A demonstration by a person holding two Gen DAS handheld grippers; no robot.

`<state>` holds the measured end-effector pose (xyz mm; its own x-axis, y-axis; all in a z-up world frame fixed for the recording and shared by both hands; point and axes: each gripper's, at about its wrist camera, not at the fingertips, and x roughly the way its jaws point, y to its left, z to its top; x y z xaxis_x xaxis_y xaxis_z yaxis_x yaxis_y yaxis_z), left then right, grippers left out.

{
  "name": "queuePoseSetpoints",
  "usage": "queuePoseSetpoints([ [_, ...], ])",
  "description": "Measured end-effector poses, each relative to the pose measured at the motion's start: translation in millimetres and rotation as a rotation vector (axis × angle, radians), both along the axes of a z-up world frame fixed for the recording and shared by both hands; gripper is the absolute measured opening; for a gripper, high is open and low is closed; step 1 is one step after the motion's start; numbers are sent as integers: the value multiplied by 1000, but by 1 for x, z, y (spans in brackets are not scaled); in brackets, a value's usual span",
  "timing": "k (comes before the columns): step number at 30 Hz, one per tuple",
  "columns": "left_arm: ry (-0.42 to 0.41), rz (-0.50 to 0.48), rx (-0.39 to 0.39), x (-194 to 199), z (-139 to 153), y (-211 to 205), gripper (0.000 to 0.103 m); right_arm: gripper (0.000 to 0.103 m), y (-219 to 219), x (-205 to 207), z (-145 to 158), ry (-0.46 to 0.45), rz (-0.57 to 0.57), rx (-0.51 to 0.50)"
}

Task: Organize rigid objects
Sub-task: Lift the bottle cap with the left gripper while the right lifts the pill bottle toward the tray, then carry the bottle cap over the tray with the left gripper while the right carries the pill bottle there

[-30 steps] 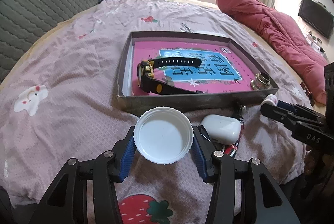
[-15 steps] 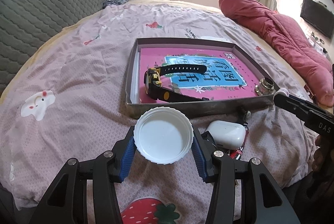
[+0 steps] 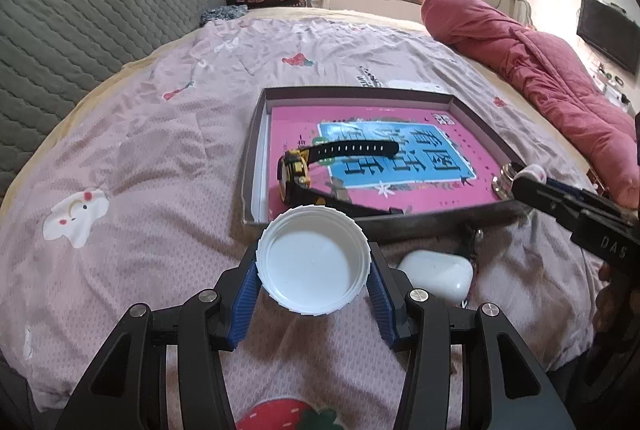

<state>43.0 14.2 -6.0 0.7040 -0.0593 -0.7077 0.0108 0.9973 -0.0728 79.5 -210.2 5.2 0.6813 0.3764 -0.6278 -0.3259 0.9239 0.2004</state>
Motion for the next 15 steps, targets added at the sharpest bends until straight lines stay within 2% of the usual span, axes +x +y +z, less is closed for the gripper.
queuePoseSetpoints([
  [15,-64,6,0,25,19,-17,51,47,4,10,-6,-4,-20,-12],
])
